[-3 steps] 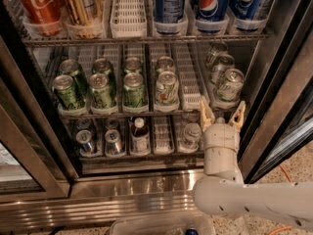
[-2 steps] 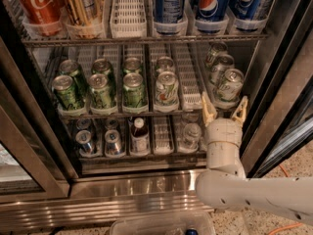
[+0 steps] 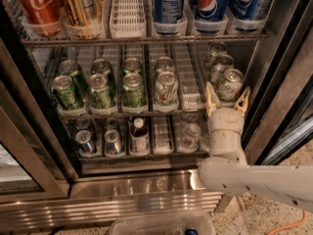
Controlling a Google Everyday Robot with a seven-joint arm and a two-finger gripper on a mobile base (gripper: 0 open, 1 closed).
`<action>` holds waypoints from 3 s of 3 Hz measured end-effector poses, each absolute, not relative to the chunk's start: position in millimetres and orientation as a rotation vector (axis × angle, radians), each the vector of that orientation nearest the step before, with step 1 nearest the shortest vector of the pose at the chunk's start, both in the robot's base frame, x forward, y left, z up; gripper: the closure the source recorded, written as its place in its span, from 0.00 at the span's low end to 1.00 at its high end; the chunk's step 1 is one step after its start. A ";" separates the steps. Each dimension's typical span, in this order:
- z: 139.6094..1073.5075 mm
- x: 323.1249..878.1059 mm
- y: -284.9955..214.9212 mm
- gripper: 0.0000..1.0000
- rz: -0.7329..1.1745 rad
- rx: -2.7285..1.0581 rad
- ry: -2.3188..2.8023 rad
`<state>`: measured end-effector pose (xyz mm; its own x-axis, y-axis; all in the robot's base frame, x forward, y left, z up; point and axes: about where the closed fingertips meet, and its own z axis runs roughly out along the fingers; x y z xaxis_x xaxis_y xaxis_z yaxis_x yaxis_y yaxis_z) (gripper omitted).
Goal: Pick 7up can from middle shelf of fridge
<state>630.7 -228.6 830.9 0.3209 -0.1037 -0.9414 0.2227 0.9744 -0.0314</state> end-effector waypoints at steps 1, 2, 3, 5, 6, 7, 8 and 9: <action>833.0 634.1 -227.2 0.23 -0.209 0.106 1.229; 835.7 634.1 -227.1 0.29 -0.209 0.106 1.229; 833.0 638.2 -225.2 0.30 -0.202 0.099 1.235; 834.4 641.4 -223.7 0.50 -0.193 0.096 1.241; 837.2 641.5 -223.7 0.73 -0.193 0.095 1.241; 835.4 642.2 -222.8 0.96 -0.188 0.093 1.245; 836.9 642.7 -222.7 1.00 -0.188 0.093 1.245; 852.9 636.2 -217.8 1.00 -0.158 0.085 1.198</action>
Offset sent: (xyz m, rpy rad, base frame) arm 0.0190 0.0088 -0.0228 -0.0018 0.0299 0.0440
